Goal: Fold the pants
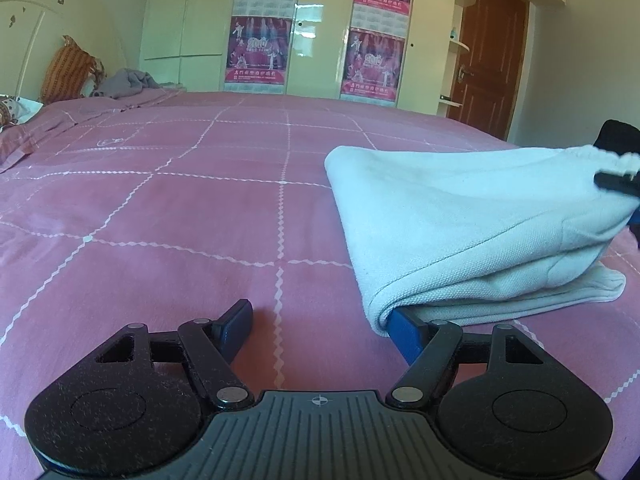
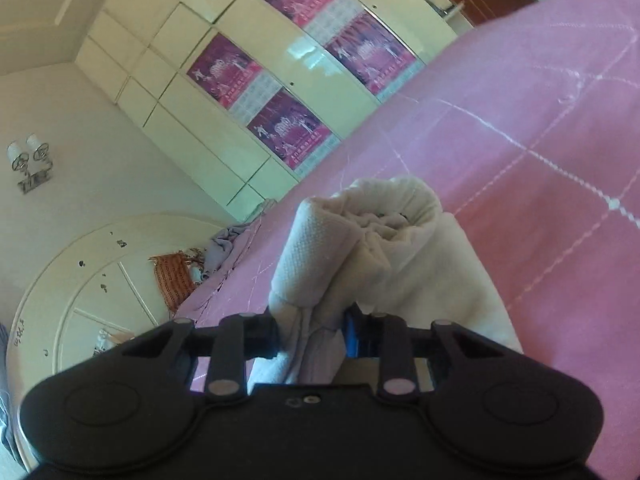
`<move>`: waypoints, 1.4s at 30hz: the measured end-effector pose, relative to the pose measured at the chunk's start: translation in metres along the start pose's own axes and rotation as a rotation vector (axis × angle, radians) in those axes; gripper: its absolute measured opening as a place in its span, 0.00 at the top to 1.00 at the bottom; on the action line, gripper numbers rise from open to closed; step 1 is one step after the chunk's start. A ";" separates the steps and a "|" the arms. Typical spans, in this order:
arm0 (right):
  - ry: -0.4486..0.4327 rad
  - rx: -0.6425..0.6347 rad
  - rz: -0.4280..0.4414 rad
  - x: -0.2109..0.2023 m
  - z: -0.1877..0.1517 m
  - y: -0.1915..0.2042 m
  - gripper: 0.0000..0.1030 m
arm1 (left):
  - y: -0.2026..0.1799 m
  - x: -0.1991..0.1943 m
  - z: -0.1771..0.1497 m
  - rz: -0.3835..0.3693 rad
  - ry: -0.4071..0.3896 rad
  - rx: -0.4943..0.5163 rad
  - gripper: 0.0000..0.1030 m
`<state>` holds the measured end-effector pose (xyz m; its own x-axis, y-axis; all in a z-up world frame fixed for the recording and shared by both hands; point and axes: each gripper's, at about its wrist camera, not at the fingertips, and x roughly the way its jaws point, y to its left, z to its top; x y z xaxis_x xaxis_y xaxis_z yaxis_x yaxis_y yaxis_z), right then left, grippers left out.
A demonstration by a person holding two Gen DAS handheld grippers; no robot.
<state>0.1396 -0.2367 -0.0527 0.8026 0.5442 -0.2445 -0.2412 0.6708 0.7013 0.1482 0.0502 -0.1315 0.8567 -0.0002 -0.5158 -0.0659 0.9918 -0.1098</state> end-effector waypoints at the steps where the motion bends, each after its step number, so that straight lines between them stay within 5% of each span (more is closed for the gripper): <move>1: 0.026 0.009 -0.054 0.005 -0.003 -0.005 0.72 | 0.000 0.000 0.000 -0.001 -0.001 0.001 0.28; 3: 0.117 0.093 -0.217 0.018 -0.008 -0.033 0.73 | -0.002 -0.001 0.000 -0.002 -0.003 0.009 0.27; 4: 0.148 0.134 -0.225 0.022 -0.009 -0.045 0.73 | -0.003 -0.001 0.000 0.001 -0.003 0.012 0.27; 10: 0.042 -0.056 -0.086 0.014 0.008 -0.010 0.73 | -0.003 -0.002 -0.002 0.003 -0.004 0.016 0.27; 13: 0.165 0.065 -0.238 0.034 0.005 -0.043 0.72 | -0.004 -0.002 -0.002 -0.001 -0.003 0.022 0.26; 15: 0.166 0.158 -0.190 0.030 0.004 -0.059 0.71 | -0.004 -0.003 -0.003 0.000 -0.004 0.021 0.26; 21: 0.085 0.006 -0.135 0.017 0.008 -0.034 0.71 | -0.008 -0.004 -0.005 0.014 -0.006 0.035 0.26; 24: 0.197 0.005 -0.225 0.035 0.006 -0.047 0.69 | -0.009 -0.004 -0.005 0.011 -0.005 0.031 0.26; 29: 0.103 -0.017 -0.105 0.019 0.012 -0.034 0.69 | -0.009 -0.004 -0.006 0.012 -0.008 0.029 0.26; 32: 0.175 0.030 -0.236 0.038 0.006 -0.052 0.71 | -0.009 -0.004 -0.005 0.009 -0.001 0.035 0.25; 33: 0.155 0.108 -0.199 0.034 0.005 -0.063 0.71 | -0.010 -0.005 -0.005 0.014 0.006 0.047 0.25; 39: 0.125 0.028 -0.263 0.002 0.010 -0.048 0.52 | 0.000 -0.031 0.004 0.041 0.045 0.019 0.25; 41: 0.069 0.002 -0.317 -0.018 0.015 -0.045 0.32 | -0.001 -0.047 0.013 0.025 -0.032 -0.017 0.25; 42: 0.004 -0.040 -0.361 -0.028 0.017 -0.038 0.36 | -0.005 -0.050 0.019 0.007 -0.063 -0.014 0.27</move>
<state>0.1357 -0.2864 -0.0611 0.8380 0.2707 -0.4738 0.0360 0.8389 0.5431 0.1158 0.0473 -0.0894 0.8868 0.0155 -0.4618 -0.0790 0.9898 -0.1184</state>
